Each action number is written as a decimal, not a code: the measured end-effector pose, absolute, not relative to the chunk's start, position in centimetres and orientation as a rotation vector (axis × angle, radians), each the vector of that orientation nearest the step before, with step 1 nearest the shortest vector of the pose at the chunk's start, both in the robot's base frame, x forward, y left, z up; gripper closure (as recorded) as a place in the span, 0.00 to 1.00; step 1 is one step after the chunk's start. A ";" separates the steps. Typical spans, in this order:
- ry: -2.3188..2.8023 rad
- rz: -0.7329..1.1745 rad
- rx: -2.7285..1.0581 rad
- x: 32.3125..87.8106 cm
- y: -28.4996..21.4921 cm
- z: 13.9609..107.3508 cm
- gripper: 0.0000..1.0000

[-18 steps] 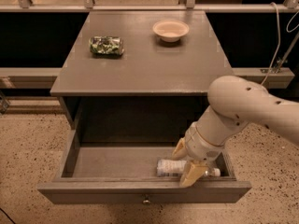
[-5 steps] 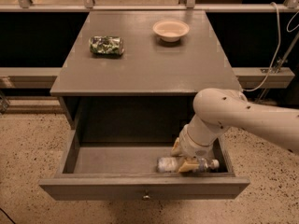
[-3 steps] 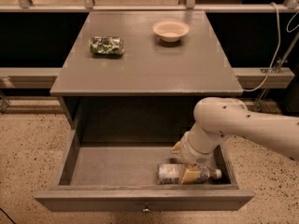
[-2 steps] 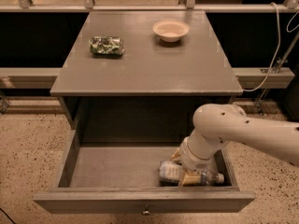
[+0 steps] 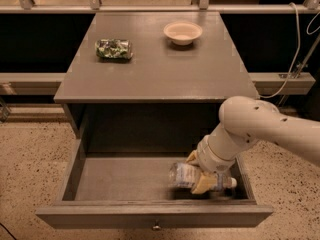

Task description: Pick blue plastic bottle from top drawer and place on counter

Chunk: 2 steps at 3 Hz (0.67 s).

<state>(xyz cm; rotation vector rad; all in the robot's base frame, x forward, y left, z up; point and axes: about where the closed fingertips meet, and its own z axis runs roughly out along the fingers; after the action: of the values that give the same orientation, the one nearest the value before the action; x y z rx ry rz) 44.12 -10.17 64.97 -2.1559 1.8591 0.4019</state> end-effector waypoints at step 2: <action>1.752 0.299 -2.237 49.8 -11.0 78.2 1.00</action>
Offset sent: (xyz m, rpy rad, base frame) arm 0.1377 -0.0080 0.2678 -0.0815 -0.2008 0.1426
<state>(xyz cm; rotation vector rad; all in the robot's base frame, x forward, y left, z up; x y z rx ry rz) 49.80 -11.00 78.22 -2.2367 1.7522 0.2986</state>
